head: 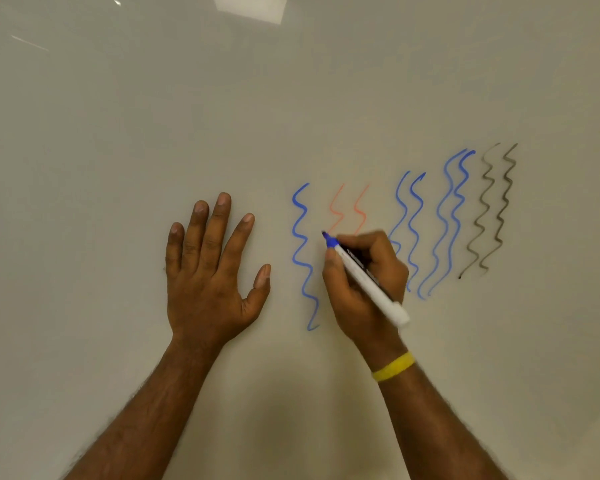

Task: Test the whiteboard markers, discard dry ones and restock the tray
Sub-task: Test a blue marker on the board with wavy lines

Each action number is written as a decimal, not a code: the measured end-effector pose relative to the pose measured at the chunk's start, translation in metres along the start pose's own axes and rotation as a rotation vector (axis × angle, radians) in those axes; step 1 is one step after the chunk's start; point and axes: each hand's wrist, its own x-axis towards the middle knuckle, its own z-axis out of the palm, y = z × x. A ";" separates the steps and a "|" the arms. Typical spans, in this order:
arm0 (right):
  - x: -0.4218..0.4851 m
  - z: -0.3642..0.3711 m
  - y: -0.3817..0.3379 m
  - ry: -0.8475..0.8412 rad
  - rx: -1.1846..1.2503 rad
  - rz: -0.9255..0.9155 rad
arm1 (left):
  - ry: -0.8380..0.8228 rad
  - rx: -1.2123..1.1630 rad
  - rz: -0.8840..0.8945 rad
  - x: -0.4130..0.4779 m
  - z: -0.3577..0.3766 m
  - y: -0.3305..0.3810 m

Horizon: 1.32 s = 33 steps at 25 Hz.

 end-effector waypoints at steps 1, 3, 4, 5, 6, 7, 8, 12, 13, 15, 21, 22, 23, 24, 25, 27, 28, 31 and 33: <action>0.013 0.005 -0.003 -0.008 0.007 -0.011 | -0.003 -0.003 0.001 0.000 0.000 0.000; 0.031 0.012 -0.006 0.003 0.001 -0.031 | -0.007 -0.006 0.001 0.000 0.000 0.000; 0.036 0.014 -0.006 0.014 -0.006 -0.036 | -0.006 -0.004 0.000 -0.001 0.000 0.000; 0.039 0.016 -0.006 0.022 -0.007 -0.030 | -0.005 -0.002 -0.002 -0.001 -0.001 -0.001; 0.039 0.017 -0.005 0.023 -0.005 -0.015 | -0.005 -0.001 -0.002 -0.001 -0.001 0.000; 0.036 0.016 -0.003 0.019 -0.003 0.000 | -0.005 -0.001 -0.001 -0.002 -0.001 0.000; 0.031 0.015 0.000 0.009 -0.008 0.012 | -0.005 -0.001 0.002 -0.002 -0.001 0.000; 0.001 0.004 0.011 -0.013 -0.023 0.077 | -0.016 -0.002 -0.004 -0.004 -0.002 0.000; -0.007 0.002 0.013 -0.010 -0.019 0.089 | -0.021 0.000 -0.013 -0.005 -0.001 0.001; -0.021 -0.003 0.017 -0.047 -0.044 0.107 | -0.038 0.012 -0.032 -0.011 -0.001 0.001; -0.050 -0.016 0.028 -0.057 -0.088 0.147 | -0.107 0.023 -0.073 -0.047 -0.001 0.003; -0.055 -0.018 0.029 -0.086 -0.097 0.156 | -0.121 0.019 -0.080 -0.051 -0.002 0.004; -0.061 -0.019 0.030 -0.106 -0.105 0.167 | -0.133 0.016 -0.085 -0.054 -0.002 0.004; -0.065 -0.021 0.032 -0.109 -0.108 0.180 | -0.141 0.015 -0.087 -0.056 -0.003 0.005; -0.069 -0.023 0.034 -0.098 -0.105 0.196 | -0.147 0.015 -0.087 -0.058 -0.004 0.005; -0.077 -0.027 0.036 -0.078 -0.097 0.225 | -0.157 0.009 -0.088 -0.059 -0.006 0.006; -0.081 -0.029 0.037 -0.086 -0.100 0.229 | -0.164 0.005 -0.090 -0.060 -0.007 0.007; -0.095 -0.034 0.040 -0.143 -0.147 0.227 | -0.176 -0.004 -0.105 -0.062 -0.008 0.010; -0.101 -0.038 0.041 -0.117 -0.140 0.261 | -0.182 -0.011 -0.114 -0.063 -0.009 0.012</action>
